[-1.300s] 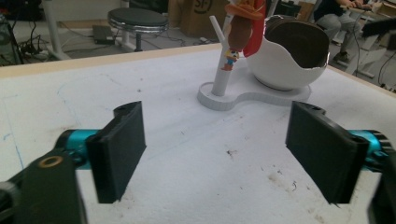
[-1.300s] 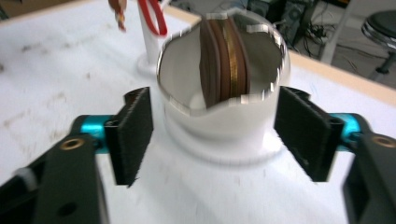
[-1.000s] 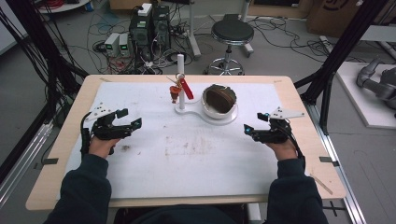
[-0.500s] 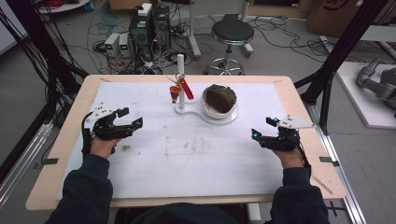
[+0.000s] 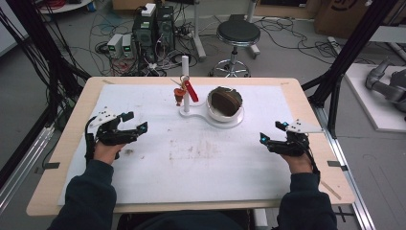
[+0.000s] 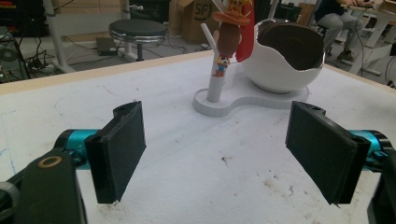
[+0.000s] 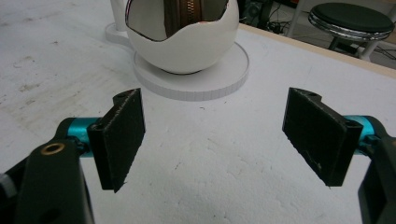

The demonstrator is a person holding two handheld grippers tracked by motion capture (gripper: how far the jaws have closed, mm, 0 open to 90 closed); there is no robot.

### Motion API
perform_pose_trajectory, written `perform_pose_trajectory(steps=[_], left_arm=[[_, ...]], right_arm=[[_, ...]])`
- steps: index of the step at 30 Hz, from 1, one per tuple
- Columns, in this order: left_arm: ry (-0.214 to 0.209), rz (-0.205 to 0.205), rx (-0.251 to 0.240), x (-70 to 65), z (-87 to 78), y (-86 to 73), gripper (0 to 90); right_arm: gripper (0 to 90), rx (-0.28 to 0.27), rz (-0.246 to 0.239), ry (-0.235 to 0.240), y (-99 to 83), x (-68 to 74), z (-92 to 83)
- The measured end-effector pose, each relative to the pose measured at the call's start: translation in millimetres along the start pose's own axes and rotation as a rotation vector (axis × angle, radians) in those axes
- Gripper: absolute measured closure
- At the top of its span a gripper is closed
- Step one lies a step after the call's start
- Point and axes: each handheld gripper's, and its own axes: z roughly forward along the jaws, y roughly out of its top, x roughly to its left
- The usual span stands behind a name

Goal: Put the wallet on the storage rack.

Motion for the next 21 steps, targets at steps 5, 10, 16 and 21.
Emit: perform_pose_trajectory(steps=[5,10,16,21], left_arm=[[0.002,-0.009,-0.01,1.7,-0.8,0.0,19.8],[0.0,-0.014,-0.01,1.8,-0.2,-0.4,19.8],[0.001,-0.015,-0.007,1.9,-0.3,-0.6,19.8],[0.003,-0.014,-0.006,2.2,-0.3,-0.7,19.8]], right_arm=[[21.5,0.006,-0.01,-0.008,0.2,0.0,0.0],[21.6,0.011,-0.02,-0.01,0.1,-0.4,0.7],[21.6,0.008,-0.023,-0.009,0.9,0.0,0.7],[21.6,0.001,-0.025,-0.01,1.5,-0.8,0.0]])
